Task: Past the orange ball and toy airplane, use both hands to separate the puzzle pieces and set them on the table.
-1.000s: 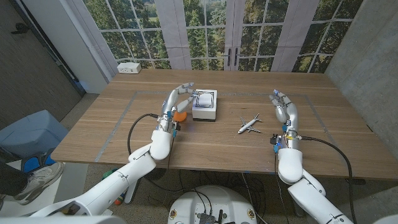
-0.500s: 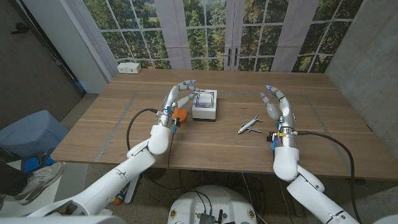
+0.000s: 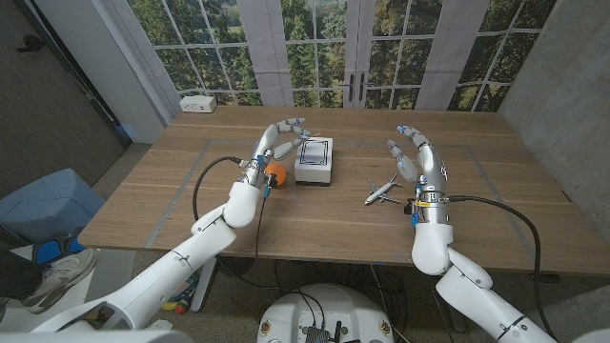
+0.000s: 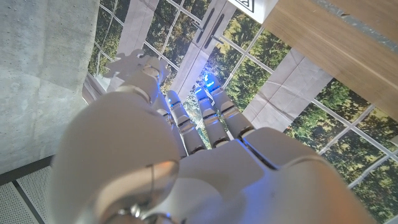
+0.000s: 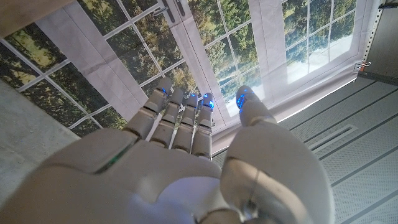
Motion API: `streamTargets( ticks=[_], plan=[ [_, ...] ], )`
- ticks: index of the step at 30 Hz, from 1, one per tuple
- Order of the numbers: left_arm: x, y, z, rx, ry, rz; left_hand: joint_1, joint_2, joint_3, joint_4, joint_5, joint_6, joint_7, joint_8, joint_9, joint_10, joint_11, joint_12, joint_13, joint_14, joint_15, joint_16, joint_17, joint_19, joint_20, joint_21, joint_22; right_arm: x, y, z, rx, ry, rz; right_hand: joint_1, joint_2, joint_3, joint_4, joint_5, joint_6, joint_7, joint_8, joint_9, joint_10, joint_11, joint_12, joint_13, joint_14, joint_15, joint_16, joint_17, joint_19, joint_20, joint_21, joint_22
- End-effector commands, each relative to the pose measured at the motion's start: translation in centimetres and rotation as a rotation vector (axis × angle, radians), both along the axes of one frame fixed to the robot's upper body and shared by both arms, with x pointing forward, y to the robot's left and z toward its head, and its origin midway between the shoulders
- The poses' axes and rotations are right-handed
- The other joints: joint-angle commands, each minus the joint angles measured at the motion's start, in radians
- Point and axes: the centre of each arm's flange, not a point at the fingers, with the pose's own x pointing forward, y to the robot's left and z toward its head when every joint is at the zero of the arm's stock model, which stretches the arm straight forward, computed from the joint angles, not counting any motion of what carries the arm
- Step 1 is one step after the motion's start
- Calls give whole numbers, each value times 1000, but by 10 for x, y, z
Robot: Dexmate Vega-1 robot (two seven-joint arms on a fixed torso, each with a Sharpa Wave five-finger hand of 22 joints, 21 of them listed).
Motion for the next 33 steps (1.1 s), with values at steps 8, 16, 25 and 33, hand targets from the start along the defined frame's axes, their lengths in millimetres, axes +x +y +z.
streamTargets(
  ticks=[8, 16, 25, 33],
  plan=[
    [1, -7, 26, 82, 66, -76, 17, 6, -8, 4, -2, 9, 2, -4, 5, 11, 1, 3, 1, 1, -176, -4, 2, -7, -25, 8, 5, 1, 16, 6, -121, -39, -55, 30, -12, -7, 1, 1, 16, -6, 5, 4, 9, -4, 7, 7, -1, -71, 11, 11, 9, -2, 8, 5],
    [1, -12, 34, 108, 74, -107, 19, 5, -13, 4, -2, 10, 7, -7, 5, 14, 1, 2, 1, -2, -175, -6, 1, -10, -25, 8, 6, 2, 24, 8, -160, -52, -71, 40, -15, -12, 5, -1, 24, -10, 5, 5, 13, -8, 9, 10, -3, -75, 15, 17, 10, -5, 9, 5],
    [4, -19, 41, 142, 111, -147, 21, 4, -19, 5, -2, 12, 8, -10, 6, 12, 0, -1, 1, -7, -174, -10, 1, -15, -23, 8, 6, 3, 32, 9, -197, -67, -75, 50, -17, -18, 7, -2, 38, -16, 7, 5, 24, -14, 14, 14, 1, -79, 22, 24, 13, -9, 10, 5],
    [4, -24, 49, 174, 124, -184, 21, 4, -24, 6, -2, 13, 5, -13, 6, 10, 0, -4, 1, -13, -173, -13, 1, -21, -21, 8, 6, 6, 35, 9, -211, -73, -59, 64, -19, -24, 8, -4, 58, -22, 10, 5, 35, -22, 19, 18, 5, -92, 30, 32, 18, -11, 13, 5]
  ],
)
